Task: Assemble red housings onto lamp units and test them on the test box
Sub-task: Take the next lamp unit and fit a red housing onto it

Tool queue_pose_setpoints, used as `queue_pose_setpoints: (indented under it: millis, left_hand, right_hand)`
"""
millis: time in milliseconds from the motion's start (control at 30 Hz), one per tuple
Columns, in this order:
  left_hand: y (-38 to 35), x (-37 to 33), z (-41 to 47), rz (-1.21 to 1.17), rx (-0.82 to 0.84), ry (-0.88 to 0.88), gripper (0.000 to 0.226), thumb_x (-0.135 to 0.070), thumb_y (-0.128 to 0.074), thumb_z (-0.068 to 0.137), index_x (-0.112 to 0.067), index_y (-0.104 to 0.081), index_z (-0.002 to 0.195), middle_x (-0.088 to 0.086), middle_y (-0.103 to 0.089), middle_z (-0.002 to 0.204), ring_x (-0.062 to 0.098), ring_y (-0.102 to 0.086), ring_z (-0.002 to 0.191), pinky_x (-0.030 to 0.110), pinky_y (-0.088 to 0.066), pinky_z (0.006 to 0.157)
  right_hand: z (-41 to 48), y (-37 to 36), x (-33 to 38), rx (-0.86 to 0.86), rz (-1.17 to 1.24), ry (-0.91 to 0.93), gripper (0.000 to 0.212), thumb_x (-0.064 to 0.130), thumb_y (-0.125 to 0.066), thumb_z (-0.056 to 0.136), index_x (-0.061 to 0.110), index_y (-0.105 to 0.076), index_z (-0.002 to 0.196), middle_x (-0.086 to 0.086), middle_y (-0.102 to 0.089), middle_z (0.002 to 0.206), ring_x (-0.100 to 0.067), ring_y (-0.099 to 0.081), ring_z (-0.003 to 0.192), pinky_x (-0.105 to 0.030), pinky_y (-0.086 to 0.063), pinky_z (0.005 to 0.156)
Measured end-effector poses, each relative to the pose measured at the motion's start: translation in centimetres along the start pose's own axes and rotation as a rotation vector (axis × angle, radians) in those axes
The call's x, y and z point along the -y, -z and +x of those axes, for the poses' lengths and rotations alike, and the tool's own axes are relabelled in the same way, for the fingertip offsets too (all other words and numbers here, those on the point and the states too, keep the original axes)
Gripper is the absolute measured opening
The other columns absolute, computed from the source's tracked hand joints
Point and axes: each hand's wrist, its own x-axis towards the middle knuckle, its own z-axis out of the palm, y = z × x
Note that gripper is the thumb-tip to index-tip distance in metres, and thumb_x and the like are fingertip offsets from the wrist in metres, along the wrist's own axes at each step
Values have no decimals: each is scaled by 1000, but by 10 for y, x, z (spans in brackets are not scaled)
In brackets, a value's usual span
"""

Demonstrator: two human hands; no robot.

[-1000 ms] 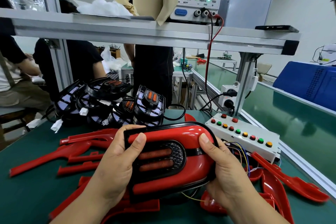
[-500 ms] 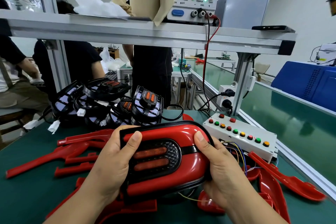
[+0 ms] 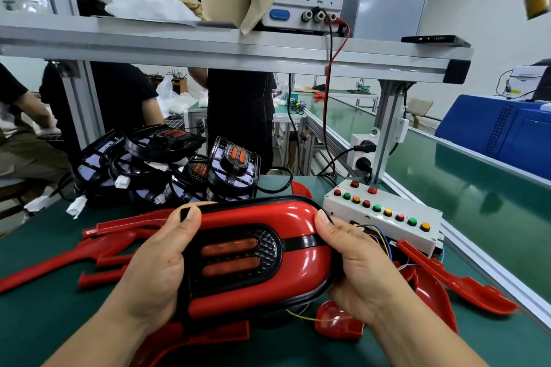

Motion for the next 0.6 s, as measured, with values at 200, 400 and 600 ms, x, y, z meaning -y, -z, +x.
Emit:
queue_pose_setpoints:
  millis: [200,400,600]
  left_hand:
    - [-2,0,0,149,-14,-114,36,-43,-42,92,-30,-73,104,4,-73,112,13,-69,104,17,-56,71]
    - [-4,0,0,160,-9,-66,30,-40,-43,94,-29,-71,88,-17,-76,85,-7,-70,76,10,-52,54]
    - [-5,-1,-2,65,39,68,47,-61,-58,83,-29,-64,117,17,-70,116,39,-68,106,56,-55,86]
  right_hand:
    - [2,-1,-2,-11,5,45,22,23,-69,75,7,-78,87,-16,-75,85,-25,-73,71,-34,-59,61]
    - [2,-2,-2,-41,7,-23,39,39,-70,72,6,-77,92,-20,-73,97,-31,-73,80,-39,-60,65]
    - [-1,-6,-4,-97,-56,-74,50,29,-79,64,3,-71,105,-24,-72,99,-36,-72,77,-44,-60,65]
